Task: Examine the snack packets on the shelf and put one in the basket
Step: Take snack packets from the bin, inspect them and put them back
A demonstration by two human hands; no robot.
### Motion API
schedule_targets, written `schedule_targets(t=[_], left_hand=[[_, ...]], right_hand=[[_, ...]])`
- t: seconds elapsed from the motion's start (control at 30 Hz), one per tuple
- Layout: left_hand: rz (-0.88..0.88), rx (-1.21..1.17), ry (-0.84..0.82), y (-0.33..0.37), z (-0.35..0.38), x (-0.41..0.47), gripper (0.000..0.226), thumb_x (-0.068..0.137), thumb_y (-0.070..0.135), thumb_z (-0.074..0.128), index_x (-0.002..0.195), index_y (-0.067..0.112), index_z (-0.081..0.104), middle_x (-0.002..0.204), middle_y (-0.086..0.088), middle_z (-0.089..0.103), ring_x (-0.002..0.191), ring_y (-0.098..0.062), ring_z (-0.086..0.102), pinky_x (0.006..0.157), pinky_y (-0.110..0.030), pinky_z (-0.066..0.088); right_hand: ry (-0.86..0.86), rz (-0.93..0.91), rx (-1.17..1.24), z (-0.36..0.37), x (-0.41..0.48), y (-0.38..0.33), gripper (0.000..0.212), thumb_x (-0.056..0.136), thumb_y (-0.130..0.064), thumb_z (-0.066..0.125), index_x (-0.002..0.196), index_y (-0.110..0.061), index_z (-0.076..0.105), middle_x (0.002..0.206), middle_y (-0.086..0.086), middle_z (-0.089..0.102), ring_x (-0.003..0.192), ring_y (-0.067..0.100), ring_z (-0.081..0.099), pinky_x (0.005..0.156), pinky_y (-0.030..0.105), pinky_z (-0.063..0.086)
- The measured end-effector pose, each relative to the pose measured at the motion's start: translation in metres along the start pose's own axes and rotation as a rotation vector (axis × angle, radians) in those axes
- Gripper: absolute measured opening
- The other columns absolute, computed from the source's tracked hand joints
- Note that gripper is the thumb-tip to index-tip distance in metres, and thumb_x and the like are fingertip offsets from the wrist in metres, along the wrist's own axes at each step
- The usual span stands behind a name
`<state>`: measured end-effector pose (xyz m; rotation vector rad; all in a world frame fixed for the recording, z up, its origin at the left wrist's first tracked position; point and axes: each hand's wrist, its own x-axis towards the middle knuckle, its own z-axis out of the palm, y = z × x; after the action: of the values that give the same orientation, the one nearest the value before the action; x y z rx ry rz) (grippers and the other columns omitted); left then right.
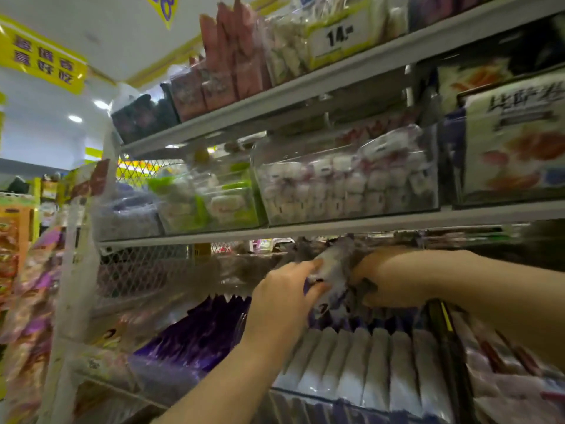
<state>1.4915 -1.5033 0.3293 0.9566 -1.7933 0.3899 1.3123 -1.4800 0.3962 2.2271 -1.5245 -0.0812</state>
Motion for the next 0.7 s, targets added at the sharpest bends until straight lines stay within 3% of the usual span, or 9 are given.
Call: schedule_targets(t=[0.1,0.23,0.4,0.57,0.7], left_hand=[[-0.033,0.015,0.021,-0.008,0.01,0.007,0.039,0.085,0.039,0.07,0.121,0.027,0.067,0.107,0.002,0.07,0.095,-0.02,0.065,0.082,-0.034,0.051],[-0.015,0.066,0.014,-0.011,0.017,0.023,0.031,0.086,0.037,0.07,0.114,0.024,0.07,0.132,0.003,0.059,0.11,-0.024,0.063,0.087,-0.036,0.052],[0.101,0.193,-0.049,-0.008,0.031,0.033,0.026,0.089,0.032,0.064,0.111,0.018,0.065,0.123,-0.001,0.054,0.095,-0.028,0.063,0.071,-0.037,0.049],[0.139,0.36,-0.242,-0.014,0.047,0.053,0.041,0.095,0.035,0.052,0.132,0.02,0.051,0.134,-0.004,0.046,0.121,-0.027,0.045,0.094,-0.033,0.037],[0.082,0.143,-0.378,-0.027,0.05,0.056,0.05,0.087,0.037,0.066,0.134,0.023,0.051,0.141,0.001,0.042,0.129,-0.022,0.041,0.105,-0.036,0.038]], right_hand=[[-0.035,-0.031,0.024,0.003,0.01,-0.001,0.04,0.091,-0.036,0.05,0.13,-0.026,0.054,0.128,0.005,0.059,0.111,0.026,0.055,0.09,0.028,0.045],[-0.126,-0.042,0.035,0.009,0.023,-0.002,0.044,0.09,-0.036,0.052,0.134,-0.03,0.05,0.131,0.004,0.056,0.112,0.027,0.054,0.096,0.037,0.047],[-0.125,-0.078,0.023,0.01,0.029,0.002,0.039,0.089,-0.035,0.057,0.128,-0.027,0.056,0.126,0.002,0.06,0.11,0.024,0.056,0.098,0.039,0.047],[-0.064,-0.052,-0.016,0.011,0.021,0.019,0.027,0.091,-0.023,0.051,0.11,-0.014,0.068,0.11,0.006,0.068,0.097,0.024,0.062,0.089,0.034,0.051],[-0.093,-0.11,-0.014,0.013,0.021,0.021,0.027,0.09,-0.021,0.052,0.111,-0.021,0.068,0.11,0.002,0.068,0.095,0.022,0.06,0.086,0.032,0.049]])
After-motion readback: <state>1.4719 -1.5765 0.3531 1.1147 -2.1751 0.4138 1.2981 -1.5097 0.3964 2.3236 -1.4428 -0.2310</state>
